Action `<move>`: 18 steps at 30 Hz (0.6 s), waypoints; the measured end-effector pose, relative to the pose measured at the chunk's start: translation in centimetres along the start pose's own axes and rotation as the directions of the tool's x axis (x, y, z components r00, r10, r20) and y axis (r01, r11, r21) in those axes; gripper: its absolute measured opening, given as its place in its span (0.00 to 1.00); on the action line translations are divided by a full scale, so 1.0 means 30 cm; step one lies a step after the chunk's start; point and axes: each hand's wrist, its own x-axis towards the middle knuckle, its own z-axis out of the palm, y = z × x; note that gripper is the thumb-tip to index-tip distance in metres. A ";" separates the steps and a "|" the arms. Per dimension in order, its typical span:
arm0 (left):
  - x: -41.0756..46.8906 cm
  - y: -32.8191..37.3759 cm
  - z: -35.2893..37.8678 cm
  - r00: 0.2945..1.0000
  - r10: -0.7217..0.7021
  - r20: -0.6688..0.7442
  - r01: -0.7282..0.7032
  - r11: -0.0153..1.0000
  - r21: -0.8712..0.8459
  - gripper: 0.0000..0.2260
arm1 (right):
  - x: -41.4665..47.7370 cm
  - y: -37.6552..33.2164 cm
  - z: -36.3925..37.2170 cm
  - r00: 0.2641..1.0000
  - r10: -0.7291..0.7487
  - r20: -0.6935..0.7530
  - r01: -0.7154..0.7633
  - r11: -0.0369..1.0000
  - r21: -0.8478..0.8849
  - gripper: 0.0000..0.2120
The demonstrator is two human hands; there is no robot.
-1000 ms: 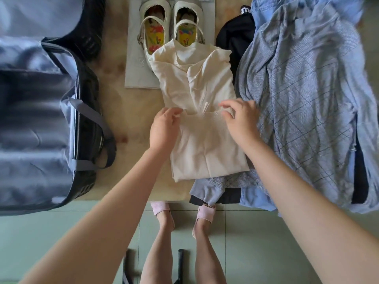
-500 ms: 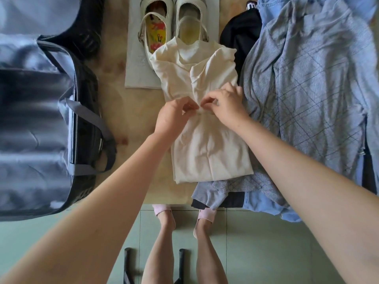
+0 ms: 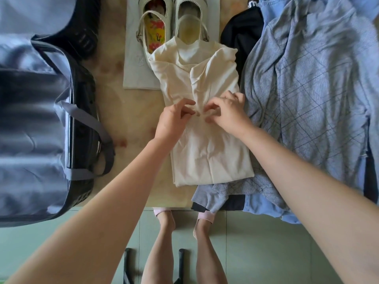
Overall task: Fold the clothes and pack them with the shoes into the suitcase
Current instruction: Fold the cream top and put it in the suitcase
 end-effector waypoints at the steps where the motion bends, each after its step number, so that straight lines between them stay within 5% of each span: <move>1: -0.003 -0.004 0.002 1.000 0.001 0.001 -0.001 1.000 -0.015 0.13 | 0.000 -0.002 0.003 1.000 0.005 -0.008 -0.005 1.000 0.023 0.11; 6: -0.036 -0.014 0.005 0.988 0.100 -0.120 -0.094 0.994 0.052 0.17 | -0.021 0.011 0.039 0.980 -0.085 -0.182 0.084 0.996 -0.015 0.10; 8: -0.083 -0.014 -0.002 0.964 0.074 -0.255 -0.066 0.997 0.040 0.19 | -0.058 0.032 0.046 0.964 0.024 -0.265 -0.009 0.998 0.057 0.18; 10: -0.162 -0.003 -0.008 0.928 -0.101 -0.360 0.083 0.995 -0.063 0.17 | -0.132 0.059 0.048 0.917 0.172 -0.361 -0.128 0.981 0.143 0.21; 14: -0.348 -0.019 0.028 0.853 -0.449 -0.265 0.412 0.892 -0.184 0.12 | -0.354 0.111 0.066 0.815 0.408 -0.411 -0.310 0.907 0.286 0.21; 18: -0.473 -0.034 0.075 0.797 -0.599 -0.078 0.574 0.792 -0.207 0.15 | -0.547 0.139 0.110 0.787 0.545 -0.290 -0.451 0.828 0.333 0.18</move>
